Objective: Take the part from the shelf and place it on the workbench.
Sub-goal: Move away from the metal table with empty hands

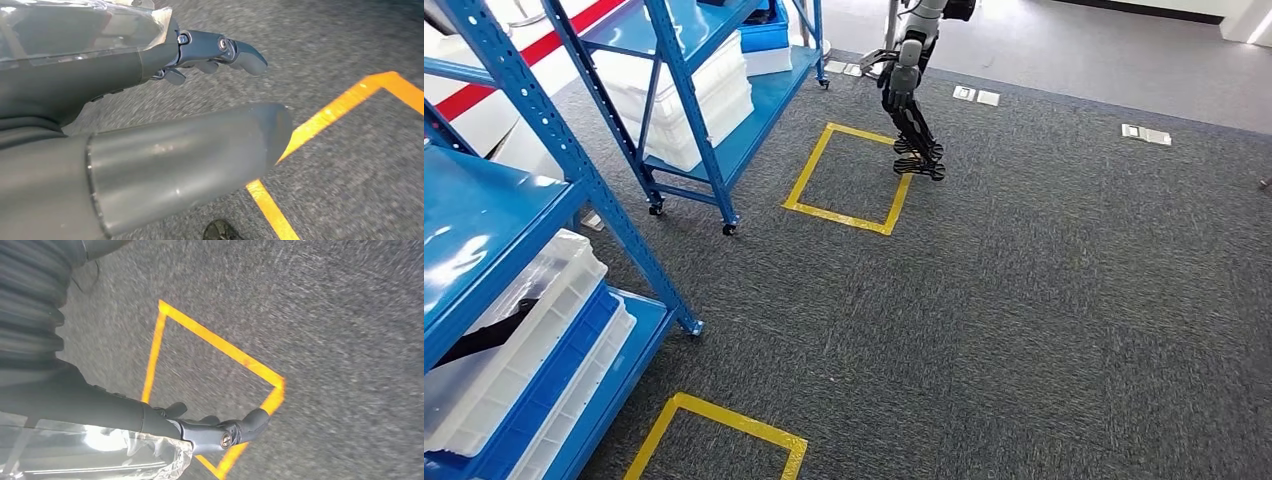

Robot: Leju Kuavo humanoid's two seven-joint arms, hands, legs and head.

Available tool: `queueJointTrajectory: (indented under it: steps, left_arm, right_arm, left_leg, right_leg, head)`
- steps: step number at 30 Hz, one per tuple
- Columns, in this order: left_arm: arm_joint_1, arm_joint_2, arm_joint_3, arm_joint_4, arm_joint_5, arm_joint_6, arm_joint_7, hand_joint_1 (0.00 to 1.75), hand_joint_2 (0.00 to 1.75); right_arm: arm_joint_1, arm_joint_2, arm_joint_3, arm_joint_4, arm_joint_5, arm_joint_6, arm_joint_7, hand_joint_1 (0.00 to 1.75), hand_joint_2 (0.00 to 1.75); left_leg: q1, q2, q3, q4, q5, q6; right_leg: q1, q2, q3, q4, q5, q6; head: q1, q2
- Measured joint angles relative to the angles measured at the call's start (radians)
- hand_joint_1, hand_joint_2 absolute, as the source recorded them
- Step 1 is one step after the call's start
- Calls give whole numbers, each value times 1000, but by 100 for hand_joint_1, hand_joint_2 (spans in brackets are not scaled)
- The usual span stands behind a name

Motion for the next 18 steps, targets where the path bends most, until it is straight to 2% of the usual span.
queueJointTrajectory:
  steps: [1, 2, 3, 4, 6, 7, 8, 10, 11, 12, 13, 14, 15, 16, 18]
  left_arm:
    - [1, -1, 0, 0, 0, 0, 1, 0, 0]
    - [1, 0, 0, 0, 0, 0, 1, 0, 0]
    - [0, 0, 1, 0, 1, 0, 1, 0, 0]
    - [1, 1, 1, 0, 2, 0, 1, 0, 0]
    - [5, 2, 1, 0, 4, 0, 1, 0, 0]
    - [7, 2, 2, 0, 5, 0, 1, 0, 0]
    - [8, 2, 2, 0, 5, 0, 1, 0, 0]
    - [5, 1, 2, 0, 5, 0, 1, 0, 0]
    - [3, 0, 2, 0, 4, 0, 0, 0, 0]
    - [3, 0, 2, 0, 3, 0, 0, 0, 0]
    - [3, 0, 2, 0, 1, -1, 0, 0, 0]
    - [4, 1, 2, 0, -1, -2, 0, 0, 0]
    - [5, 1, 2, 0, -3, -5, 0, 0, 0]
    - [6, 3, 3, 0, -7, -8, -1, 0, 0]
    - [1, 7, 3, -1, -13, -12, -3, 0, 0]
  right_arm:
    - [0, -1, 0, 0, 0, 0, 0, 0, 175]
    - [0, -1, 0, 0, 0, 0, 0, 0, 175]
    - [-1, 0, 0, 0, 1, 0, 0, 0, 175]
    - [-2, 0, 0, 0, 3, 0, 0, 0, 175]
    - [-5, 0, 1, 0, 7, 0, 1, 0, 175]
    - [-7, 0, 1, 0, 9, 0, 2, 0, 175]
    - [-8, 0, 1, 0, 11, 0, 3, 0, 175]
    - [-5, -1, 1, 0, 14, 1, 5, 0, 175]
    - [-2, -1, 1, 0, 13, 1, 5, 0, 175]
    - [0, -2, 1, 0, 10, 1, 6, 0, 175]
    - [2, -2, 1, 0, 6, 1, 5, 0, 175]
    - [4, -3, 0, 0, 2, 2, 4, 0, 175]
    - [4, -3, 0, 0, -2, 2, 3, 0, 175]
    - [5, -3, 0, 0, -7, 1, 1, 0, 175]
    - [5, 0, -2, 0, -15, 1, -2, 0, 175]
  left_leg:
    - [2, -14, 0, 3, -1, -4]
    - [2, -27, -2, 9, -4, -12]
    - [1, -38, -5, 14, -6, -19]
    - [0, -46, -8, 18, -7, -25]
    - [1, -57, -12, 18, -5, -34]
    - [2, -47, -16, 22, -8, -38]
    - [3, -27, -23, 37, -18, -41]
    - [3, 27, -63, 122, -72, -46]
    - [3, 42, -95, 189, -106, -48]
    - [3, 49, -127, 254, -135, -48]
    - [4, 52, -148, 297, -148, -47]
    - [3, 53, -152, 306, -143, -43]
    - [0, 57, -133, 275, -120, -36]
    - [-6, 70, -97, 211, -87, -26]
    - [-24, 126, -23, 80, -43, -3]
  right_leg:
    - [-6, 12, 31, -75, 35, 14]
    - [-9, 25, 59, -143, 64, 22]
    - [-10, 36, 78, -191, 84, 20]
    - [-9, 43, 87, -214, 92, 14]
    - [-6, 32, 89, -213, 95, -8]
    - [-6, 25, 91, -214, 98, -15]
    - [-6, 17, 92, -214, 100, -21]
    - [-2, -3, 89, -216, 102, -33]
    - [2, -14, 87, -215, 101, -37]
    - [6, -27, 86, -215, 100, -40]
    - [9, -39, 84, -215, 99, -41]
    - [13, -52, 84, -215, 98, -42]
    - [15, -63, 85, -215, 97, -44]
    - [18, -74, 88, -215, 96, -46]
    - [22, -95, 93, -216, 92, -47]
  head:
    - [0, 0]
    - [1, 0]
    - [2, 0]
    - [2, 0]
    - [1, 0]
    - [1, 0]
    - [0, 0]
    - [-3, 0]
    - [-4, 0]
    - [-5, 0]
    - [-5, 0]
    - [-5, 0]
    - [-5, 0]
    - [-5, 0]
    - [-4, 0]
